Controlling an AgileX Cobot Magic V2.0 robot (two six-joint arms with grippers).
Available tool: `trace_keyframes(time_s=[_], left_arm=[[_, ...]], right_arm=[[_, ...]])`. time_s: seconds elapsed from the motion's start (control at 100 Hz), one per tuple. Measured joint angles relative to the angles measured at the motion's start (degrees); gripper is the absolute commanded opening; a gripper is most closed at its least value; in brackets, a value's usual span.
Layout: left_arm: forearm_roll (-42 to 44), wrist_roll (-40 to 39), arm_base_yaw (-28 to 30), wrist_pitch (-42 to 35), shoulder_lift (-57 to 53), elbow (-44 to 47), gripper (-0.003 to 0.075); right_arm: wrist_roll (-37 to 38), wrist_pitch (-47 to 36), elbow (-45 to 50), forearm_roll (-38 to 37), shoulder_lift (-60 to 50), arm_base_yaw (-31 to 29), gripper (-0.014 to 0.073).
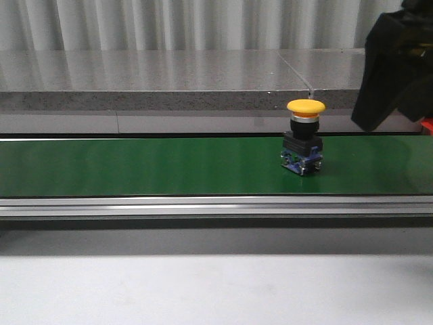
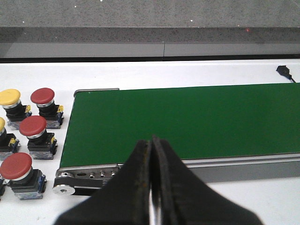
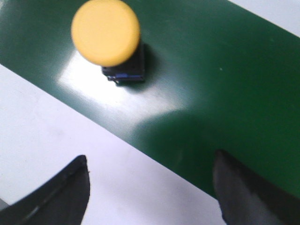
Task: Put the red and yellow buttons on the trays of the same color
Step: 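Lower the right gripper onto the yellow button on the belt and grasp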
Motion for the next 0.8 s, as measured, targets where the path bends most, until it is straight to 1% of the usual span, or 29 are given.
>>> trace_keyframes(time_s=[0.2, 0.4, 0.49, 0.54, 0.59, 0.66, 0.71, 0.74, 0.78, 0.8], left_arm=[[0.00, 0.00, 0.00, 0.00, 0.00, 0.00, -0.0021], [0.00, 0.00, 0.00, 0.00, 0.00, 0.00, -0.0021], [0.00, 0.00, 0.00, 0.00, 0.00, 0.00, -0.0021], [0.00, 0.00, 0.00, 0.00, 0.00, 0.00, -0.0021], [0.00, 0.00, 0.00, 0.00, 0.00, 0.00, -0.0021], [0.00, 0.00, 0.00, 0.00, 0.00, 0.00, -0.0021], [0.00, 0.00, 0.00, 0.00, 0.00, 0.00, -0.0021], [0.00, 0.00, 0.00, 0.00, 0.00, 0.00, -0.0021], [0.00, 0.00, 0.00, 0.00, 0.00, 0.00, -0.0021], [0.00, 0.00, 0.00, 0.00, 0.00, 0.00, -0.0021]], right_arm=[[-0.34, -5.24, 0.00, 0.62, 5.00, 2.64, 0.0547], [-0.48, -11.35, 0.00, 1.09, 8.18, 3.79, 0.0547], [-0.48, -13.75, 0.00, 1.16, 8.89, 3.93, 0.0521], [-0.48, -14.79, 0.00, 1.16, 9.14, 3.93, 0.0486], [-0.48, -15.92, 0.00, 1.21, 9.45, 3.93, 0.0430], [-0.48, -16.58, 0.00, 1.21, 9.94, 3.93, 0.0320], [-0.48, -16.99, 0.00, 1.21, 10.20, 3.93, 0.0220], [-0.48, -17.09, 0.00, 1.21, 10.33, 3.93, 0.0175], [-0.40, -17.09, 0.00, 1.31, 10.43, 3.93, 0.0122], [-0.40, -17.09, 0.00, 1.31, 10.43, 3.93, 0.0111]])
